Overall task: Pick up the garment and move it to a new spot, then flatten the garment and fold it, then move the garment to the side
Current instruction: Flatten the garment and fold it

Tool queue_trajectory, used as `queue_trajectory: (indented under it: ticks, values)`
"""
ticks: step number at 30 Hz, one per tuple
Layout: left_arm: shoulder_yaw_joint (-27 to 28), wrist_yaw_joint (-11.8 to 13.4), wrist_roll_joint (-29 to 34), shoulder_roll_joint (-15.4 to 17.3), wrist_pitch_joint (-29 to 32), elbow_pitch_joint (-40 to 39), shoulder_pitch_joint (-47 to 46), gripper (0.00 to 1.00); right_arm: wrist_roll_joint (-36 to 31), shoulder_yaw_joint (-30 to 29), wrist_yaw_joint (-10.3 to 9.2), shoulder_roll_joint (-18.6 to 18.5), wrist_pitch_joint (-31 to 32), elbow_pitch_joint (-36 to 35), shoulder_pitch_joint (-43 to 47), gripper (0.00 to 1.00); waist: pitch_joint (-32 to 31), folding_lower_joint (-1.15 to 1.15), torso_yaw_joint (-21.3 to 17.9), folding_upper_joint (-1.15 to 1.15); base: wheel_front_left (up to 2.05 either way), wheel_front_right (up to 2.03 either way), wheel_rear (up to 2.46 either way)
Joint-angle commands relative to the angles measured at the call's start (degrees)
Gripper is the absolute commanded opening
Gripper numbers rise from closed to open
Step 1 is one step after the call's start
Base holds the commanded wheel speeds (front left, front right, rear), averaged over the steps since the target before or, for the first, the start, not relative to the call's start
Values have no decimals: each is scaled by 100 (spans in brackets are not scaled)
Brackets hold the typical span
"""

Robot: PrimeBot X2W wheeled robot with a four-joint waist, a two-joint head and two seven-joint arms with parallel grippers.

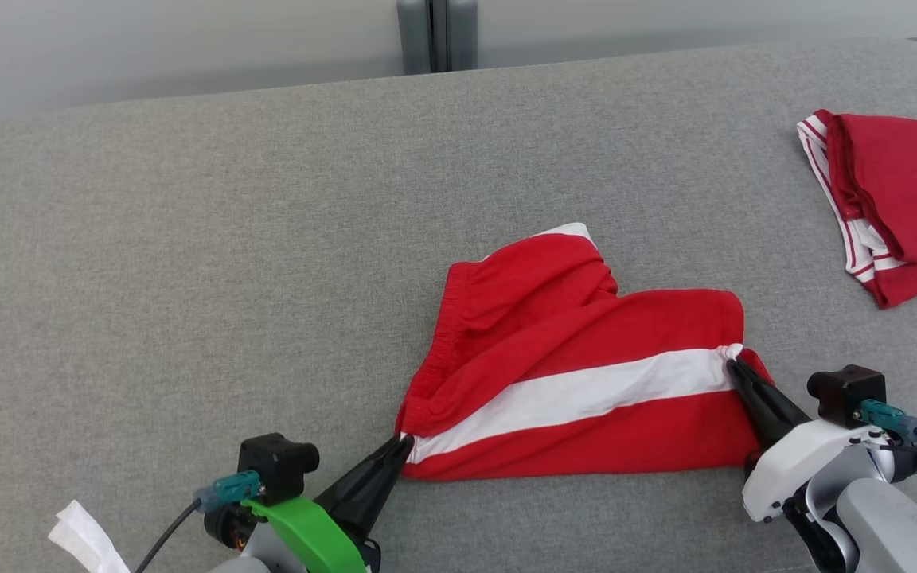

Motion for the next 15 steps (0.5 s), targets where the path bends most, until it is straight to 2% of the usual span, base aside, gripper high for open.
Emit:
queue_trajectory:
  ticks: [1, 9, 12, 15]
  values:
    - [27, -5, 16, 1, -32, 12, -73, 0, 25, 6, -7, -20, -15, 26, -110, 0, 4, 0, -8, 0, 0, 0, 0]
    - [193, -17, 169, -14, -115, -61, -165, 0, -129, -204, -7, -162, -15, -134, -167, 0, 22, 0, -16, 0, 0, 0, 0]
    - [426, -2, 351, -23, -158, -164, -211, 0, -197, -504, -7, -236, -15, -389, -150, 0, 38, 0, -33, 0, 0, 0, 0]
    - [731, -115, 434, -25, -179, -355, -381, 0, -256, -906, -7, -319, -15, -765, -241, 0, 108, 0, -45, 0, 0, 0, 0]
